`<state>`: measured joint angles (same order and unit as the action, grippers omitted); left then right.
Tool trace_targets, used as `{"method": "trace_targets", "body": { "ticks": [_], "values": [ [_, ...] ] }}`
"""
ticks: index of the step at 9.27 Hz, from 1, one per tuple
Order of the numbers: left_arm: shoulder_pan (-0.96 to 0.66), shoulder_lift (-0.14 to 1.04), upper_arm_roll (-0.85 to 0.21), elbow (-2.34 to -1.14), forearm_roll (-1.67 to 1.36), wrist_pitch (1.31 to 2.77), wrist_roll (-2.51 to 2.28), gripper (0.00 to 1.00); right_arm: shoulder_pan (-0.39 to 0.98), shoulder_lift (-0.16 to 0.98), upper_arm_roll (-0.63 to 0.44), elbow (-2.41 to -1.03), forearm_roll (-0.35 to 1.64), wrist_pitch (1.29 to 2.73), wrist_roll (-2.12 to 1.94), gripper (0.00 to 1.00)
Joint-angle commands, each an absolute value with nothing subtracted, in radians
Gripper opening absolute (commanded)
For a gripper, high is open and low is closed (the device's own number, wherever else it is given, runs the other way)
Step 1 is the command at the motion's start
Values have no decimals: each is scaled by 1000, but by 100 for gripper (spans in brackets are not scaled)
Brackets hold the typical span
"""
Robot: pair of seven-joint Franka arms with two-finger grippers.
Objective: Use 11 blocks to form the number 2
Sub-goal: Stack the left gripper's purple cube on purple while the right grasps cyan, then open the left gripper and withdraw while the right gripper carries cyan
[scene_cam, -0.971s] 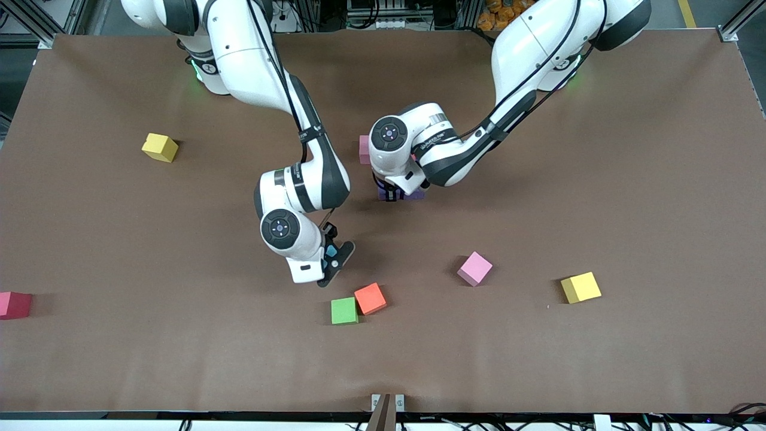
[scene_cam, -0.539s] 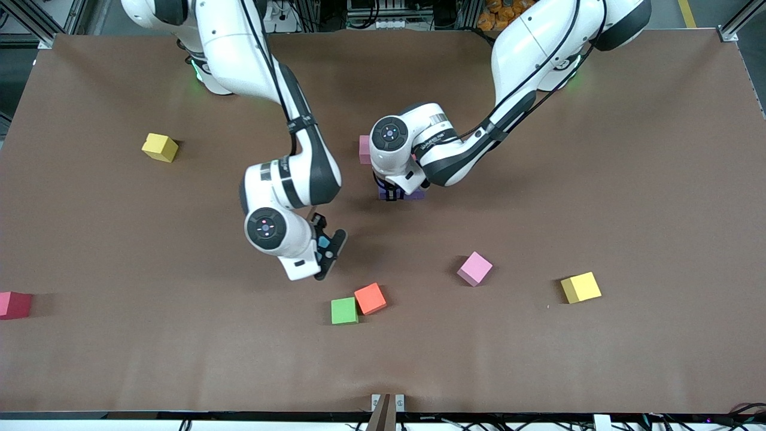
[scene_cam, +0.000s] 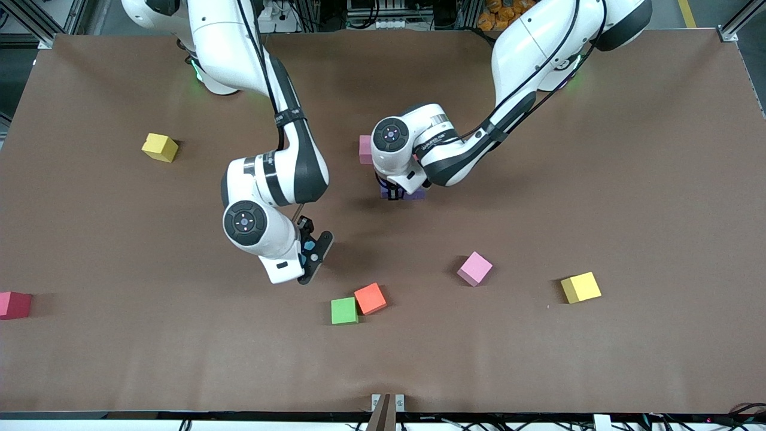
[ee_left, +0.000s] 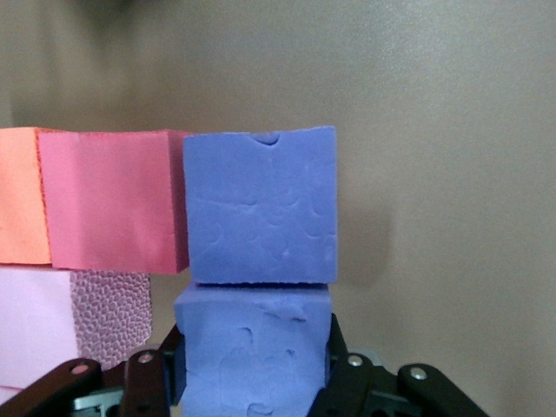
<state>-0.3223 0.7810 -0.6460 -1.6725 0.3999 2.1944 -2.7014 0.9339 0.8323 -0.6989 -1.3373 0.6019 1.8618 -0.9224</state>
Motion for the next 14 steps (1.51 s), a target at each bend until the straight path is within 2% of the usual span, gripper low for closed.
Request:
{"method": "trace_targets", "body": {
  "ticks": [1, 7, 8, 9, 14],
  "values": [
    [-318, 759, -643, -1695, 390, 2209, -2707, 0, 937, 830, -692, -1351, 612, 1876, -937, 0],
    [-314, 761, -643, -1709, 393, 2214, -2691, 0, 937, 839, -690, -1351, 611, 1891, -939, 0],
    [-314, 761, -641, -1707, 391, 2214, -2681, 80, 937, 841, -689, -1354, 611, 1899, -940, 0],
    [-321, 759, -643, -1707, 391, 2212, -2683, 100, 937, 841, -689, -1355, 611, 1899, -940, 0],
    [-321, 741, -649, -1704, 391, 2192, -2684, 100, 939, 836, -672, -1359, 611, 1898, -942, 0]
  ]
}}
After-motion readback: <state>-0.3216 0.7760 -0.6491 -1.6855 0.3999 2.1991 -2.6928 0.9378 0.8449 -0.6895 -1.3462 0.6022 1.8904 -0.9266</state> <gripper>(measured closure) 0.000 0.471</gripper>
